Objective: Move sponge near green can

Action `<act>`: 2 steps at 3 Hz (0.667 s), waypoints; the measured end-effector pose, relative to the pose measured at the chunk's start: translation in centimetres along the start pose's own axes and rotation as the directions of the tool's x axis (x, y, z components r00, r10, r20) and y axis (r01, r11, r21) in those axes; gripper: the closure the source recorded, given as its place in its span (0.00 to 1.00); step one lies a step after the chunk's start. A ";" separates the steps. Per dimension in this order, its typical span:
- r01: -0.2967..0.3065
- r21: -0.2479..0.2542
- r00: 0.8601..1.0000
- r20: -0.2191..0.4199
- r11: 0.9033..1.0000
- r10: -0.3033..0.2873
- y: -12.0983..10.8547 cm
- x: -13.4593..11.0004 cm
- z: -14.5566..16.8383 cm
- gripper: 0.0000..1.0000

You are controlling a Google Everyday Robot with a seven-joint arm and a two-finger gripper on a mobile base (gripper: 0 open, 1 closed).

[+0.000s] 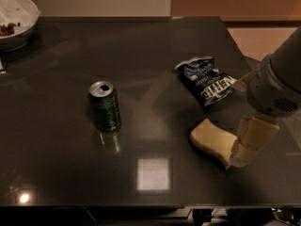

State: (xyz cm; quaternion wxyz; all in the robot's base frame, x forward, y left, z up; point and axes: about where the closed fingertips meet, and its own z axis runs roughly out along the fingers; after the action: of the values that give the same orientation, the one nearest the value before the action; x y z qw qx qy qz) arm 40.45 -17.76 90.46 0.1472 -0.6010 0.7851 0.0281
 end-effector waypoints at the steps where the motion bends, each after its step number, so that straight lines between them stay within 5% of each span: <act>1: 0.010 -0.013 1.000 0.012 1.000 -0.010 0.9 0.4 2.2 0.00; 2: 0.021 -0.039 1.000 0.014 0.999 -0.021 1.9 0.7 4.2 0.00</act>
Offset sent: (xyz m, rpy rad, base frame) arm -0.0184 0.0116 -0.0751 0.0273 0.0643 0.0537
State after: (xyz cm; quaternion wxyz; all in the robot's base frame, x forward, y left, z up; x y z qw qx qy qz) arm 39.34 -16.97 86.00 0.1411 -0.6117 0.7770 0.0461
